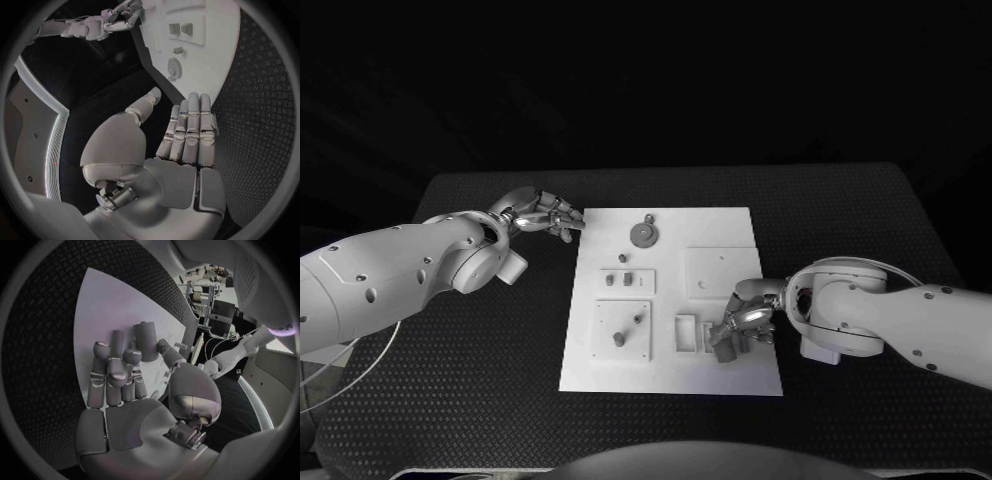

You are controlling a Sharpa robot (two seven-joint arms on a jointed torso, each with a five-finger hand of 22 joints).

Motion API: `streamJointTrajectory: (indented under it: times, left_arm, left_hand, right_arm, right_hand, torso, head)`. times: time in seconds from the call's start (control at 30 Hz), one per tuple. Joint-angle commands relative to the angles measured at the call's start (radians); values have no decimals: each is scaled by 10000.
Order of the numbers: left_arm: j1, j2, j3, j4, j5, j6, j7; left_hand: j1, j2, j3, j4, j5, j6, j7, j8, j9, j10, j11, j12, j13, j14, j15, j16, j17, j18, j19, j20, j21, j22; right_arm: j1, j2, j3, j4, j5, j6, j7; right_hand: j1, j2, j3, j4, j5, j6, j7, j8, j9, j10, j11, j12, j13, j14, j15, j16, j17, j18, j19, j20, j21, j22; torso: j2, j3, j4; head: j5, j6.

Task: Assemble the parts on the task board

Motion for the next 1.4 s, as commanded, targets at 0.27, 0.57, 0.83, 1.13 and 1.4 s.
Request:
streamJointTrajectory:
  times: [0.27,0.57,0.83,1.13,1.4]
  left_arm:
    - [5,1,2,41,32,111,0]
    - [6,-21,0,57,31,120,-21]
    - [6,-5,0,73,31,147,-26]
    - [7,-18,0,69,31,168,-43]
    - [7,-40,0,69,28,174,-51]
  left_hand:
    - [-98,-14,10,44,-34,4,-13,-30,-13,-44,34,50,-16,79,12,-38,18,-18,-94,-5,41,-11]
    - [-94,-13,13,46,-34,6,-13,-28,-13,-42,34,51,-18,80,12,-46,26,-18,-94,-5,41,-12]
    - [-95,-16,13,49,-34,7,-15,-27,-13,-43,35,51,-20,81,13,-52,32,-19,-95,-4,41,-13]
    - [-100,-18,11,54,-34,6,-16,-27,-14,-45,36,50,-22,82,14,-59,39,-20,-97,-2,41,-14]
    - [-103,-21,9,59,-34,5,-17,-28,-15,-47,37,49,-25,81,15,-66,46,-21,-99,-2,40,-16]
  right_arm:
    - [127,159,12,36,1548,-434,80]
    - [171,353,12,-107,1946,-696,49]
    - [171,685,8,-316,1998,-921,-241]
    - [166,1016,-58,-540,1965,-903,-327]
    - [166,1007,-114,-517,1883,-383,-441]
  right_hand:
    - [532,767,43,-127,51,111,5,37,54,46,-27,70,-18,92,-23,-47,23,200,14,63,56,182]
    - [476,768,3,-122,49,140,-3,33,46,53,-35,86,-20,102,-30,-43,35,200,22,66,62,184]
    - [410,761,-25,-102,50,152,-5,24,36,50,-37,91,-26,103,-33,-48,41,200,20,70,60,183]
    - [336,768,-45,-78,51,160,-7,11,24,46,-39,95,-32,103,-36,-51,49,200,21,72,62,183]
    - [253,755,-58,-53,52,153,-4,-11,9,32,-37,92,-42,98,-36,-61,56,200,12,75,55,180]
  torso:
    - [-1,-6,4]
    - [0,-10,1]
    - [2,-10,-10]
    - [2,-3,5]
    - [2,-7,-3]
  head:
    - [51,71]
    - [73,92]
    - [76,116]
    - [86,94]
    - [114,64]
